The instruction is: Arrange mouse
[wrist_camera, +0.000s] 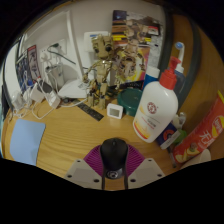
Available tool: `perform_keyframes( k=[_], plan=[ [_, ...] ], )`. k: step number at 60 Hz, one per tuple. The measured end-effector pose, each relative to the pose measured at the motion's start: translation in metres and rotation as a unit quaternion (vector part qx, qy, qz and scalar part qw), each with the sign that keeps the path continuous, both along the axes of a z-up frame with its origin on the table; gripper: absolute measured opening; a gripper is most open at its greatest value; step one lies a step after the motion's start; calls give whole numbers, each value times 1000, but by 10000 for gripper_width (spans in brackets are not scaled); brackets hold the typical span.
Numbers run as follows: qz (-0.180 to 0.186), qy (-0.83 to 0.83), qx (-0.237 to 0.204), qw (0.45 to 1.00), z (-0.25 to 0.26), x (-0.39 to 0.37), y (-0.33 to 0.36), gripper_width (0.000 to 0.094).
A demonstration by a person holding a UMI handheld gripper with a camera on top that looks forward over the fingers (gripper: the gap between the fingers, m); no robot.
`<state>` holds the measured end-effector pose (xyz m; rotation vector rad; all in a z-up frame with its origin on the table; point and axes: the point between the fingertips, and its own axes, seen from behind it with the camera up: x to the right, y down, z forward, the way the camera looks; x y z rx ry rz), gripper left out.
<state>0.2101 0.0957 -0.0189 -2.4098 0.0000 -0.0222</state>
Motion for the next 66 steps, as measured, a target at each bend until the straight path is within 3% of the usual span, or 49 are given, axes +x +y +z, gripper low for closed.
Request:
perform_keyframes(
  k=[6, 22, 30, 37, 45, 56, 66],
  plan=[
    [-1, -4, 20, 1000, 34, -16, 3, 255],
    [-10, -10, 200, 980, 266, -107, 48, 257],
    [11, 13, 224, 974, 311, -184, 56, 255],
    [28, 29, 197, 980, 282, -253, 59, 252],
    [32, 39, 140, 989, 205, -308, 51, 252],
    [43, 32, 53, 997, 89, -346, 25, 251],
    [36, 25, -2, 999, 25, -350, 3, 251]
  ],
)
